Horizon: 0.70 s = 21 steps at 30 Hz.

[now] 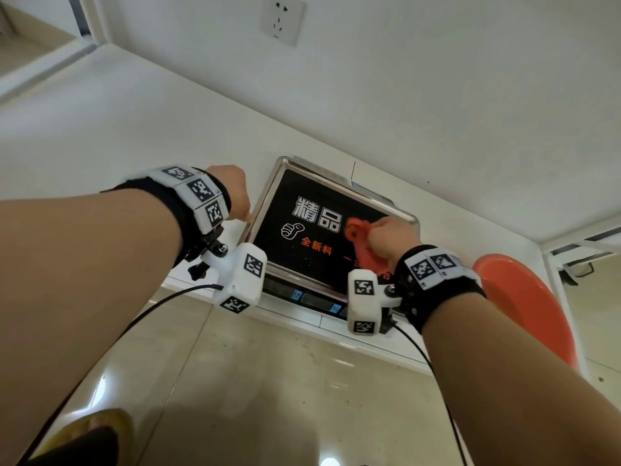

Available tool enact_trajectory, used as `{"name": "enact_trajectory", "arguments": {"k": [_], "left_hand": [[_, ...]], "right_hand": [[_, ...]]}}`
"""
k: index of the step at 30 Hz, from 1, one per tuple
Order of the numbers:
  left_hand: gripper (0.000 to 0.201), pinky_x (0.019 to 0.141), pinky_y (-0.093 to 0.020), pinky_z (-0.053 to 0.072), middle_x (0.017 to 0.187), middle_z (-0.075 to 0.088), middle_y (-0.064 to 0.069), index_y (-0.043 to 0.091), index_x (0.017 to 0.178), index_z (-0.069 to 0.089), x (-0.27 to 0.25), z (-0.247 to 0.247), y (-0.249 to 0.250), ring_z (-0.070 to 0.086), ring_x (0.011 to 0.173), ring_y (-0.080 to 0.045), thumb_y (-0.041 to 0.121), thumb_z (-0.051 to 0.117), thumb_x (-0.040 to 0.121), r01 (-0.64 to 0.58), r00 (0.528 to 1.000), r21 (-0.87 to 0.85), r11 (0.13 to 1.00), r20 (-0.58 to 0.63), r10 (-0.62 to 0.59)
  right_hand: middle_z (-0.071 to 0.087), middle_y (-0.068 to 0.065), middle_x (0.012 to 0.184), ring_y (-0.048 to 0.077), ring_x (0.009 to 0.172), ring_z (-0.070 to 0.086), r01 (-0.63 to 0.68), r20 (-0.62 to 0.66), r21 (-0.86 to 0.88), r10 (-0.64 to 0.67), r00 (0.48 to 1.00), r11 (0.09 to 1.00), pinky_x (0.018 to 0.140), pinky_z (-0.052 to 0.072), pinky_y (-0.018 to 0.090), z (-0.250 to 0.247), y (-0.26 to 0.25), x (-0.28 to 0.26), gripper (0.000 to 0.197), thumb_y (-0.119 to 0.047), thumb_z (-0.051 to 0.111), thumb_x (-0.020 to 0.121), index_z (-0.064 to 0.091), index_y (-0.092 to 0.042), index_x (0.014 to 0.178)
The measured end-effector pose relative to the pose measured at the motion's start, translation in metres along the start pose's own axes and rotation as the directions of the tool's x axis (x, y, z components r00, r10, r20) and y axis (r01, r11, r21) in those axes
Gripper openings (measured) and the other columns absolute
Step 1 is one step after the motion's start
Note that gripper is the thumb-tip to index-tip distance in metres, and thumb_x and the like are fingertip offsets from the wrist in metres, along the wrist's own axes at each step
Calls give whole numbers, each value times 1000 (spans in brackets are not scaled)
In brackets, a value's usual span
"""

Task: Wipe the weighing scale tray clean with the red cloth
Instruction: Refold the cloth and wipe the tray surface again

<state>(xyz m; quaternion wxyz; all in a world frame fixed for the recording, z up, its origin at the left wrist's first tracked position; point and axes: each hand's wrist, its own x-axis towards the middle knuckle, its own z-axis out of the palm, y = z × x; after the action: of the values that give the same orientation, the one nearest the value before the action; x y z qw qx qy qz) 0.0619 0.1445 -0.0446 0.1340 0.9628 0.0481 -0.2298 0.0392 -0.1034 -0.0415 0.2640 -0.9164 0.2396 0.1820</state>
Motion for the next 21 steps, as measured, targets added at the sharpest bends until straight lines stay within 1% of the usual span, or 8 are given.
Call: {"name": "enact_trajectory", "arguments": {"k": [4, 6, 10, 13, 16, 18, 19, 21], "left_hand": [[24, 77, -29, 54, 84, 75, -6, 11, 66, 61, 1, 5, -5, 66, 74, -21, 28, 71, 79, 36, 993, -62, 997, 118, -29], [22, 72, -28, 52, 78, 73, -7, 11, 65, 59, -1, 5, -5, 63, 69, -22, 24, 69, 79, 42, 992, -89, 995, 124, -30], [8, 65, -26, 50, 76, 73, -6, 7, 78, 66, -8, 4, -3, 65, 68, -18, 13, 64, 82, 57, 989, -232, 971, 145, -23], [10, 56, -23, 46, 72, 72, -5, 7, 74, 64, -9, 5, -3, 64, 64, -16, 12, 64, 82, 57, 990, -287, 956, 142, -16], [14, 52, -22, 44, 67, 70, -5, 7, 71, 62, -8, 6, -6, 61, 57, -15, 13, 68, 82, 62, 986, -330, 942, 168, -6], [14, 48, -21, 42, 63, 67, -4, 6, 72, 63, -7, 6, -7, 58, 50, -12, 12, 68, 83, 67, 984, -354, 933, 181, -2], [15, 46, -20, 42, 62, 67, -3, 7, 71, 62, -6, 7, -7, 57, 48, -11, 11, 68, 84, 66, 983, -359, 931, 181, 0], [18, 42, -18, 40, 59, 65, -2, 8, 68, 60, -4, 7, -7, 56, 47, -10, 9, 67, 85, 66, 984, -376, 925, 179, 3]], "right_hand": [[69, 6, 93, 26, 90, 69, -59, -9, -360, 60, 998, 931, 76, 56, 31, 9, -3, -4, 16, -9, 62, 87, 67, -14, 101], [67, 2, 97, 26, 89, 69, 60, 43, -369, -48, 998, 928, 74, 56, 32, 22, -13, -7, 37, -6, 59, 87, 69, -33, 110], [71, 1, 100, 21, 99, 68, 201, 171, -89, -183, 968, 976, 93, 55, 36, 44, -33, -14, 20, -12, 58, 90, 73, -24, 93], [75, 11, 100, 27, 99, 70, 170, 91, 17, -171, 981, 985, 94, 57, 44, 34, -37, -5, 14, -11, 61, 90, 71, -19, 83], [71, 13, 108, 30, 101, 68, 115, 40, -190, -109, 993, 975, 90, 57, 38, 17, -32, 9, 30, -16, 58, 94, 66, -19, 122], [67, 10, 110, 31, 96, 67, 87, 31, -445, -82, 996, 891, 79, 57, 35, 14, -31, 16, 62, -24, 57, 93, 36, -24, 151], [65, 10, 109, 31, 91, 65, 103, 38, -508, -97, 995, 855, 73, 54, 33, 16, -33, 19, 72, -25, 59, 91, 26, -28, 155], [65, 9, 104, 26, 81, 63, 152, 90, -577, -122, 988, 803, 62, 49, 31, 26, -48, 20, 68, -19, 64, 88, 39, -33, 150]]}}
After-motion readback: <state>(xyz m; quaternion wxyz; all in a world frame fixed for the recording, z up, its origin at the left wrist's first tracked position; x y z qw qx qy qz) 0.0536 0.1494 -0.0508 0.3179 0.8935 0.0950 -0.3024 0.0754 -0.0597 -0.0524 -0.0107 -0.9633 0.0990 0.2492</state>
